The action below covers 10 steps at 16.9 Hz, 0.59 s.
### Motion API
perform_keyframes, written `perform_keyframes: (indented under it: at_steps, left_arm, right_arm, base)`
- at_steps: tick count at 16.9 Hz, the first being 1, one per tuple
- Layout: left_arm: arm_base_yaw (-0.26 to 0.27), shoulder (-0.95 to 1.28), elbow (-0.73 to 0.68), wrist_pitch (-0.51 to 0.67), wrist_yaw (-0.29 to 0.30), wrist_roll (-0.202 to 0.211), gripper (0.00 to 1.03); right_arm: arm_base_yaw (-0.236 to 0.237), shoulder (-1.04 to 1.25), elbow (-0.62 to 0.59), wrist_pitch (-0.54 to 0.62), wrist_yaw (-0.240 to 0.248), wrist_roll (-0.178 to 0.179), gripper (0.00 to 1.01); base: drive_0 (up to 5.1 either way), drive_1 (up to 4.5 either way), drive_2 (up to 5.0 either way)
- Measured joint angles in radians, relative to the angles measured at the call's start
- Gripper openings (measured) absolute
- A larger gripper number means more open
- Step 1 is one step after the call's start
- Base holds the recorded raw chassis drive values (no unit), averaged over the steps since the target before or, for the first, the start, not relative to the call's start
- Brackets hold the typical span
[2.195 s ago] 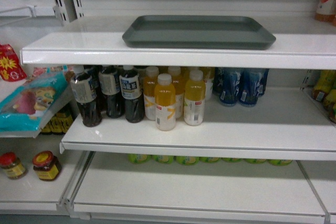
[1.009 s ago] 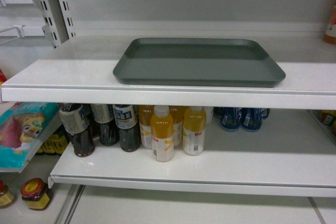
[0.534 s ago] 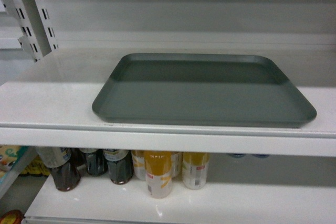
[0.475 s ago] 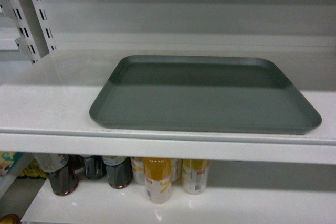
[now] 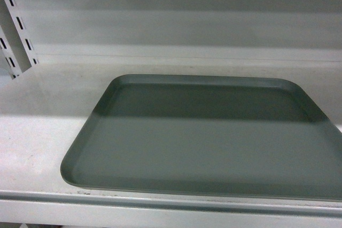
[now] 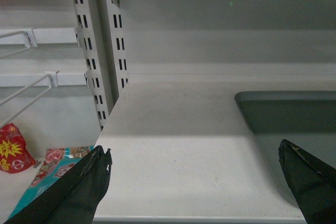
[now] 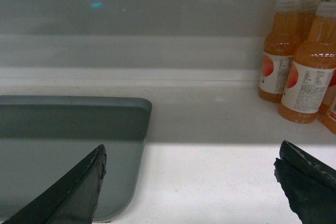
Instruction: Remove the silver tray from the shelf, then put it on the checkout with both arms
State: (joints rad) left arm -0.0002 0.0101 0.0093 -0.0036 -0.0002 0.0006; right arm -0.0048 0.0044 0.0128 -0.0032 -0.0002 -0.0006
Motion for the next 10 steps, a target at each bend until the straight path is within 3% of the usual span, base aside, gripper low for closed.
perform_keyframes:
  at_steps: [10]
  left_arm:
    - [0.0,0.0,0.0,0.0,0.0,0.0,0.98]
  right_arm:
    - [0.0,0.0,0.0,0.0,0.0,0.0,0.98]
  base:
    - [0.0,0.0,0.0]
